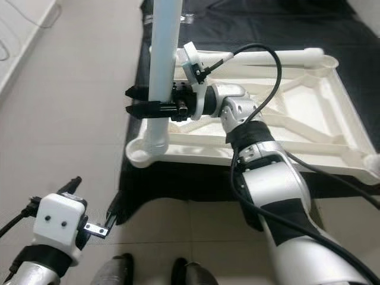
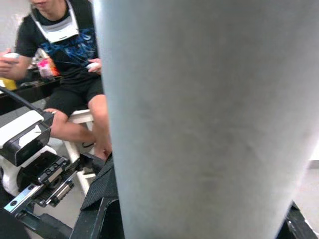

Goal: Building children table

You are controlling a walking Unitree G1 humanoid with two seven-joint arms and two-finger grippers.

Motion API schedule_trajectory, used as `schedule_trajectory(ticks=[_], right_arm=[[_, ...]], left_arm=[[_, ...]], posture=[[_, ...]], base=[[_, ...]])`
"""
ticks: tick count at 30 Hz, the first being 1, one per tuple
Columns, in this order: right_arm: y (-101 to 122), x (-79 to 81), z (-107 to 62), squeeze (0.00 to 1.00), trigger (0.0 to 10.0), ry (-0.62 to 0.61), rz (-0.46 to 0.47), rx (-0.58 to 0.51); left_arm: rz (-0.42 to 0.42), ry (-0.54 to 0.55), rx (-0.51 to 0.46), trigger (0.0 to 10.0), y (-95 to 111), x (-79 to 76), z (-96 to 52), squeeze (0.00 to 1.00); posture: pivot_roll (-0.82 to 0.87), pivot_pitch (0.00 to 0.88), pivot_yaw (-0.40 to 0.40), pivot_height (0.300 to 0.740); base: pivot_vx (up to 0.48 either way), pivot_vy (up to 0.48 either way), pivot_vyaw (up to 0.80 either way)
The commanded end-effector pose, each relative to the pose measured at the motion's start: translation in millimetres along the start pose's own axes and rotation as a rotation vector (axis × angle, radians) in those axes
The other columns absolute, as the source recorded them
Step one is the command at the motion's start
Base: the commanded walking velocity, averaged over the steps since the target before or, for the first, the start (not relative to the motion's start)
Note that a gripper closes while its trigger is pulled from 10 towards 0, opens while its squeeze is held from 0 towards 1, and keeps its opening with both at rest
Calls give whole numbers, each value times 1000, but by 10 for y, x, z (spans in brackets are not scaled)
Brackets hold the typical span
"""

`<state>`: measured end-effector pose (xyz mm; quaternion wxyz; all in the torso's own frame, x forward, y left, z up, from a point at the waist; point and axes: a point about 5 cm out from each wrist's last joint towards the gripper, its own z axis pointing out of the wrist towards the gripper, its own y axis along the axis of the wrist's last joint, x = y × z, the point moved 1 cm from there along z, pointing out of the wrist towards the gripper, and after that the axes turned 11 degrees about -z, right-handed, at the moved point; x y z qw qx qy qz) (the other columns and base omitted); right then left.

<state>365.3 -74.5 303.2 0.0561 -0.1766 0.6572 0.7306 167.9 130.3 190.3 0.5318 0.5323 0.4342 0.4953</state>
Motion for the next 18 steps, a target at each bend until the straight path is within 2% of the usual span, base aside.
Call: schedule_trajectory(ticks=[1, 8, 11, 18], right_arm=[[26, 21, 124, 0, 0, 54, -18, -19], [26, 12, 197, 0, 0, 59, -15, -53], [20, 14, 233, 0, 0, 65, -12, -63], [23, 20, 252, 0, 0, 78, -15, -60]], left_arm=[[5, -3, 31, 10000, -62, -10, -14, 0], [-32, 3, 35, 10000, -67, -26, -22, 0], [-34, 17, 39, 10000, -66, -1, -35, 0], [-21, 10, 42, 10000, -71, -14, -42, 0]], posture=[[187, 252, -54, 740], [187, 260, -57, 740], [187, 260, -57, 740], [186, 275, -61, 740]], base=[[0, 0, 0], [0, 0, 0], [0, 471, 0], [0, 0, 0]])
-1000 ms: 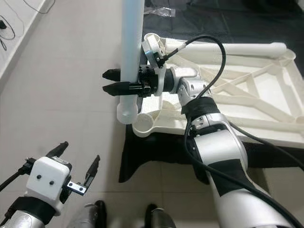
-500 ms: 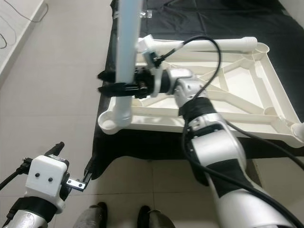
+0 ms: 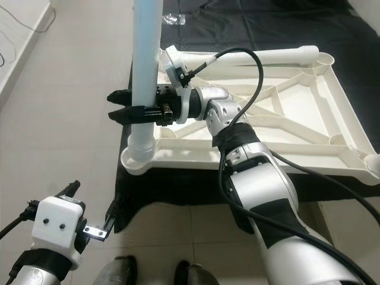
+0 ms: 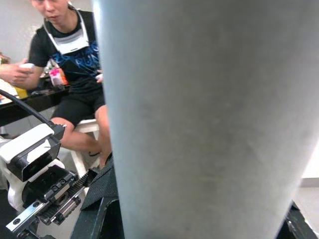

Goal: Building children table

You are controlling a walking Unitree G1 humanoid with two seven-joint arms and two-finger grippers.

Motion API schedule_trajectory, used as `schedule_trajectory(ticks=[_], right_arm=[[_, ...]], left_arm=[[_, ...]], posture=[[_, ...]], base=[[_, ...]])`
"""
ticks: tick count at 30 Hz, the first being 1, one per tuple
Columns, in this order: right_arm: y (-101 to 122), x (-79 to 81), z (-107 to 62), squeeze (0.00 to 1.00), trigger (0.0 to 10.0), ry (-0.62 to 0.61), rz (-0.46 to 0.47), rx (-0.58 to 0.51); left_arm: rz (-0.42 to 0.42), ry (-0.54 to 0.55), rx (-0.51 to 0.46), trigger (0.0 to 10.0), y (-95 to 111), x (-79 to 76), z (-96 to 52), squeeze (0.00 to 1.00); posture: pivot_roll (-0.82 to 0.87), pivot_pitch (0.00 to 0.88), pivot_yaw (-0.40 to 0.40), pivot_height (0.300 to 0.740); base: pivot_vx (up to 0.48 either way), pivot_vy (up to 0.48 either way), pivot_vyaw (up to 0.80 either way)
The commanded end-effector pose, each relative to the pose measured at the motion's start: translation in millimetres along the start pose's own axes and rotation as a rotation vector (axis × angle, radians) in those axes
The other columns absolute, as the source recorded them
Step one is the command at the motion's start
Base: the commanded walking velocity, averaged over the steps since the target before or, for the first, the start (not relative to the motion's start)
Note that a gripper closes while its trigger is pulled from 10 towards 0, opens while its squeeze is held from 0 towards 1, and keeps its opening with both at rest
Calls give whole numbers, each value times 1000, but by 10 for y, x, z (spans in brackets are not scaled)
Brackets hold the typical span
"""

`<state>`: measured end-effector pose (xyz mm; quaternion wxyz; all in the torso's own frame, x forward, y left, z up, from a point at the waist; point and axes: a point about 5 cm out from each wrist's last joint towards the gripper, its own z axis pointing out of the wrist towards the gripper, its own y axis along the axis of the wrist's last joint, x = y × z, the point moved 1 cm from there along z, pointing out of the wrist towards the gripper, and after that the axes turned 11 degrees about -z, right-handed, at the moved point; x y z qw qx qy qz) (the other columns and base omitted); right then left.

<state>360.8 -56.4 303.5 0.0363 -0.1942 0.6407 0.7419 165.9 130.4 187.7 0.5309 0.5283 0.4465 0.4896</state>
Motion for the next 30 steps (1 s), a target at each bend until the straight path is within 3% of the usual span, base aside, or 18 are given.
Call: schedule_trajectory(ticks=[1, 16, 22, 30], right_arm=[[22, 4, 78, 0, 0, 36, -20, -4], [-89, 49, 99, 0, 0, 78, -51, 101], [-259, 146, 255, 0, 0, 177, -88, 193], [-298, 100, 176, 0, 0, 140, -98, 249]], left_arm=[[-1, -1, 27, 10000, -47, -15, -19, 0], [-10, -9, 33, 10000, -48, -42, -36, 0], [-9, -21, 28, 10000, -27, -59, -41, 0], [-10, -22, 25, 10000, -10, -59, -60, 0]], posture=[[186, 275, -61, 740], [189, 294, -60, 740], [197, 306, -56, 740], [197, 306, -56, 740]], base=[[0, 0, 0], [0, 0, 0], [0, 0, 0], [0, 0, 0]])
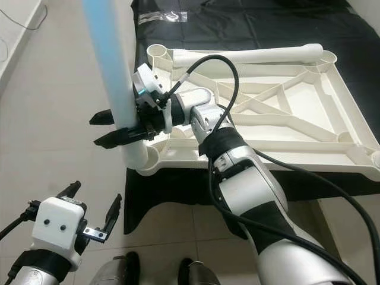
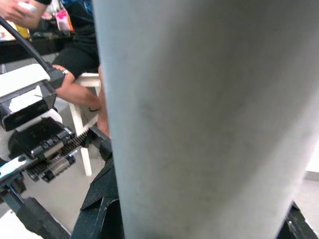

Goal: Building children table

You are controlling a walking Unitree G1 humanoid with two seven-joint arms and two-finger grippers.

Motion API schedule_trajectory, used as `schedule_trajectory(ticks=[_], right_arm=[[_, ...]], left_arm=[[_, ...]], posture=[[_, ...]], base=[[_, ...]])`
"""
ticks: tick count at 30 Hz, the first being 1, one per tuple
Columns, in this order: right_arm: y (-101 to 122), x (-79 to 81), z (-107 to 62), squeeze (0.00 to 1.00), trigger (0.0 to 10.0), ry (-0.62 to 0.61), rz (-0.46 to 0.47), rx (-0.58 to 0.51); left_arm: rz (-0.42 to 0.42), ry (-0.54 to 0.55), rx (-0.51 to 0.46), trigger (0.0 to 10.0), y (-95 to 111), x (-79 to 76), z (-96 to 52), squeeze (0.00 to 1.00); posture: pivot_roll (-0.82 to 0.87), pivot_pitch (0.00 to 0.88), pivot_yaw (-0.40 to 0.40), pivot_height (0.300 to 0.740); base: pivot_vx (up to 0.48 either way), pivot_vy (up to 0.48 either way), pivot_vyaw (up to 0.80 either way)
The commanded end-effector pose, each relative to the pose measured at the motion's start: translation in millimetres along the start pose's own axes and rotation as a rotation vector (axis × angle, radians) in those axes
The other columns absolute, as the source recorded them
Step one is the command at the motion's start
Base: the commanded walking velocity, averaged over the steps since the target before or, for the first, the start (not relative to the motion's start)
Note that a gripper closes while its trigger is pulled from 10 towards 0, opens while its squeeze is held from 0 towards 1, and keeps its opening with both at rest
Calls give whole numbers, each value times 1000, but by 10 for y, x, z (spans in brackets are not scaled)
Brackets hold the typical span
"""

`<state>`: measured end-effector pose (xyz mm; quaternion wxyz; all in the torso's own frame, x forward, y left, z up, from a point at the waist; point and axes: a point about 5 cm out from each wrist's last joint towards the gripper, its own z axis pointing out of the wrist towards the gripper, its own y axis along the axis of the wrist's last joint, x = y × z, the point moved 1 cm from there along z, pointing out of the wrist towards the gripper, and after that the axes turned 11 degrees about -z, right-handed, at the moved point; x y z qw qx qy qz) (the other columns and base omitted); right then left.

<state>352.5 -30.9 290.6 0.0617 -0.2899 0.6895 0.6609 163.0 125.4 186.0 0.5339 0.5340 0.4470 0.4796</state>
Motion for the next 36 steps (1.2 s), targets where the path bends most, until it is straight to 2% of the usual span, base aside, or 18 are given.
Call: schedule_trajectory(ticks=[1, 6, 9, 28, 36], right_arm=[[-161, 62, -41, 0, 0, 5, 54, 66], [-146, 50, -206, 0, 0, -26, 81, 104], [-145, 66, -241, 0, 0, -21, 88, 113], [-114, 149, -130, 0, 0, 35, 79, 27], [-84, 250, -69, 0, 0, 111, 78, 3]], left_arm=[[-1, -4, 13, 10000, 3, -5, -36, 0], [2, -1, 9, 10000, 9, -8, -31, 0], [3, 2, 10, 10000, 9, -4, -30, 0], [15, 2, 11, 10000, 15, 14, -21, 0], [16, 2, 15, 10000, 5, 23, -16, 0]], posture=[[197, 306, -56, 740], [194, 308, -63, 740], [192, 309, -61, 740], [201, 308, -50, 740], [200, 309, -50, 740]], base=[[0, 0, 0], [0, 0, 0], [0, 0, 0], [0, 0, 0], [0, 0, 0]])
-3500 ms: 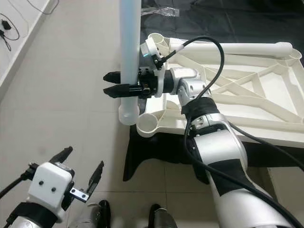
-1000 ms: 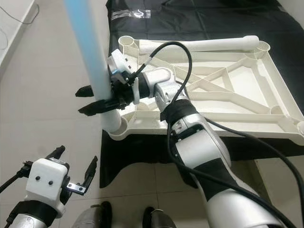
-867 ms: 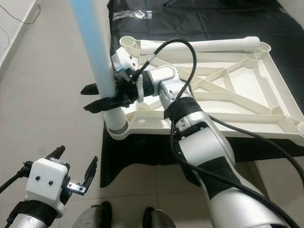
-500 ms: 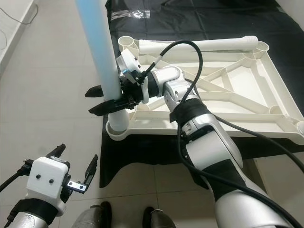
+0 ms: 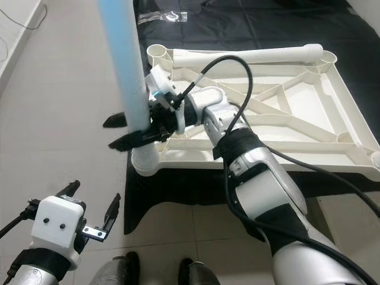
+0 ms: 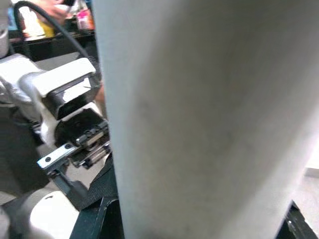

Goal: Building children table

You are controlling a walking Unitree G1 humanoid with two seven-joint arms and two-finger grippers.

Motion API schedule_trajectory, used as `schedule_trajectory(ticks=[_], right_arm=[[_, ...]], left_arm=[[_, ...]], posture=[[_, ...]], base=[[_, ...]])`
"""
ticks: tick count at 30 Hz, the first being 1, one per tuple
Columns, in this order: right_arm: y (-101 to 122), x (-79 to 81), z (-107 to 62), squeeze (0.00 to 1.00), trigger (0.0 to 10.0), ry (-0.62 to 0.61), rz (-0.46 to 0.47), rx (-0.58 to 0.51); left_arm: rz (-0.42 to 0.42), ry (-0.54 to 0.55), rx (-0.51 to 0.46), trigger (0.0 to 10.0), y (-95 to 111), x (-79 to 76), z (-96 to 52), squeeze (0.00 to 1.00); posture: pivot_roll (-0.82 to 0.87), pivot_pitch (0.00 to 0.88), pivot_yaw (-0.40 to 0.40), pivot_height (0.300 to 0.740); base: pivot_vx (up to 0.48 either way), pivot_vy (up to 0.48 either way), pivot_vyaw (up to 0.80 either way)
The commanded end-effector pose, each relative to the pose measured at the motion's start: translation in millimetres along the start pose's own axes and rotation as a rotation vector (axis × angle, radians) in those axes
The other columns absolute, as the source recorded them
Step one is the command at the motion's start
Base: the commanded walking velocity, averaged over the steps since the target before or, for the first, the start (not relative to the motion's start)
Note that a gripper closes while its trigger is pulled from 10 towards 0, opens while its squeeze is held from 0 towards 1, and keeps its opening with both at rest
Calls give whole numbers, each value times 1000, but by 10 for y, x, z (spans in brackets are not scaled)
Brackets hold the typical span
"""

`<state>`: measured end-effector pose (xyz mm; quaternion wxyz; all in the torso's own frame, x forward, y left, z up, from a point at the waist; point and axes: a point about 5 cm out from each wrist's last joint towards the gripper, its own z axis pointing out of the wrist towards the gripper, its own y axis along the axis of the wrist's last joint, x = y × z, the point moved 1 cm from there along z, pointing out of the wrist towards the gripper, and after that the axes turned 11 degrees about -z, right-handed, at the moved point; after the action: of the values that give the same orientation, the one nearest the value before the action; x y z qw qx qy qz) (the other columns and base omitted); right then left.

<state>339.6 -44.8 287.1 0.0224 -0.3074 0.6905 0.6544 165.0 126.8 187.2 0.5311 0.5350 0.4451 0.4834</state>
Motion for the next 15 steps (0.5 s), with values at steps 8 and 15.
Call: schedule_trajectory(ticks=[8, 15], right_arm=[[-153, 89, 82, 0, 0, 39, 47, 6], [-184, 12, 31, 0, 0, -8, 35, 43]], left_arm=[[5, -5, 19, 10000, -23, -2, -34, 0], [6, -6, 19, 10000, -27, -2, -40, 0]], posture=[[200, 300, -50, 740], [200, 295, -50, 740]], base=[[0, 0, 0], [0, 0, 0]])
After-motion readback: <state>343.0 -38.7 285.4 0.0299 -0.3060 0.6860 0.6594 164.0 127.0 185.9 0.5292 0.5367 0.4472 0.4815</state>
